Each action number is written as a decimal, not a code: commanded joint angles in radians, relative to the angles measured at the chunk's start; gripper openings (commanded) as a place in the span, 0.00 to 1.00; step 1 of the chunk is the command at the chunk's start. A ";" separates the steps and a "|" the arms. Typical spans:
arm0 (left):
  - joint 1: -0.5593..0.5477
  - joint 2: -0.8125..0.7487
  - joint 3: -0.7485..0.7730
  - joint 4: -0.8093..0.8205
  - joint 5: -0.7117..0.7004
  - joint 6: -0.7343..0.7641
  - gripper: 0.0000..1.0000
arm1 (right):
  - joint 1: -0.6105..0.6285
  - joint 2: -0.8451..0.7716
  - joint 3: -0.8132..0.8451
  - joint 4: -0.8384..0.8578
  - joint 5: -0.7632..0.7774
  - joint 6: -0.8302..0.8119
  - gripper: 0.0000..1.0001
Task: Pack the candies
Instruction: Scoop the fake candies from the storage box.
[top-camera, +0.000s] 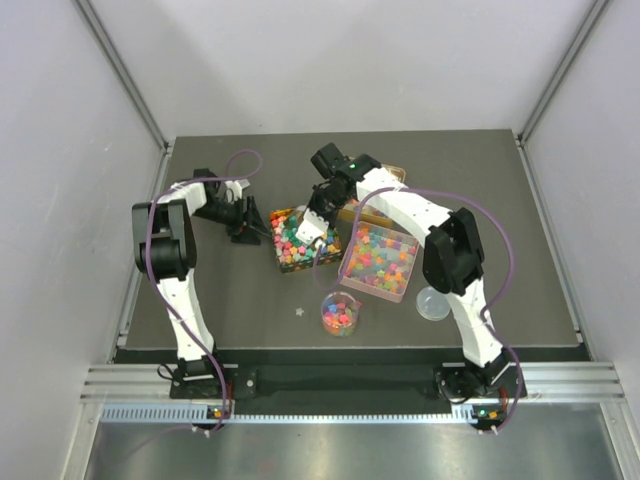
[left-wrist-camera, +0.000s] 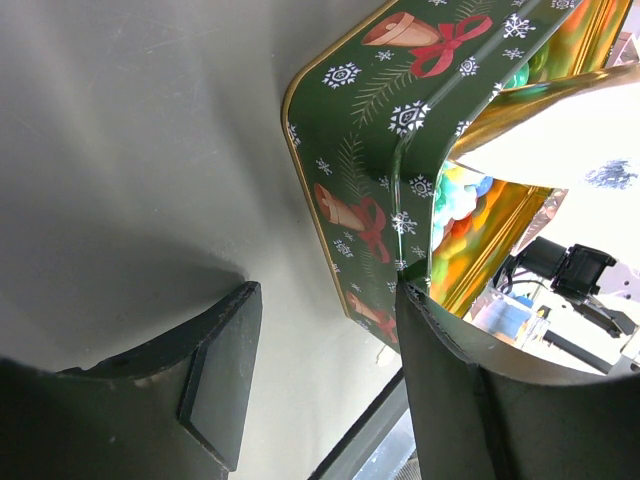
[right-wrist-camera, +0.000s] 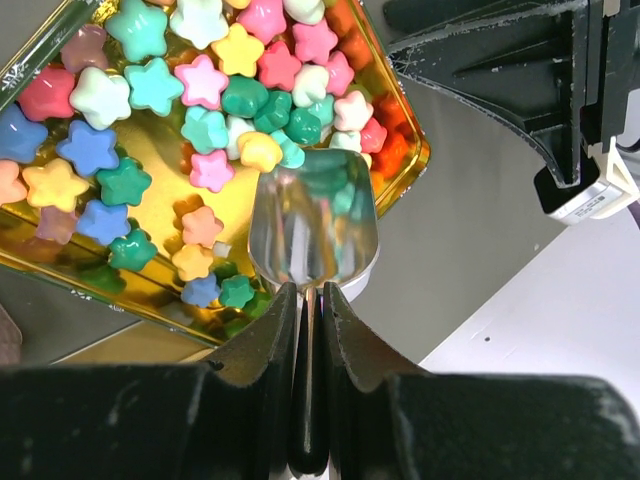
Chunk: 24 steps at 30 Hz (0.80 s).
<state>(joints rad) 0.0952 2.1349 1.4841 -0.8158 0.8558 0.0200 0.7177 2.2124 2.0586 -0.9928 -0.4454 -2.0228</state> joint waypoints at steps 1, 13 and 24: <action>-0.031 -0.027 0.025 0.027 0.028 0.000 0.61 | -0.001 0.104 -0.064 -0.164 0.094 -0.066 0.00; -0.031 -0.066 0.010 0.035 0.029 -0.005 0.60 | -0.058 0.109 0.017 -0.274 0.241 -0.116 0.00; -0.032 -0.081 0.005 0.032 0.032 0.000 0.60 | -0.058 0.020 -0.138 -0.342 0.309 -0.175 0.00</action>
<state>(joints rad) 0.0734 2.1075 1.4841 -0.8078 0.8490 0.0200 0.6731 2.1784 2.0289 -1.0313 -0.3092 -2.0232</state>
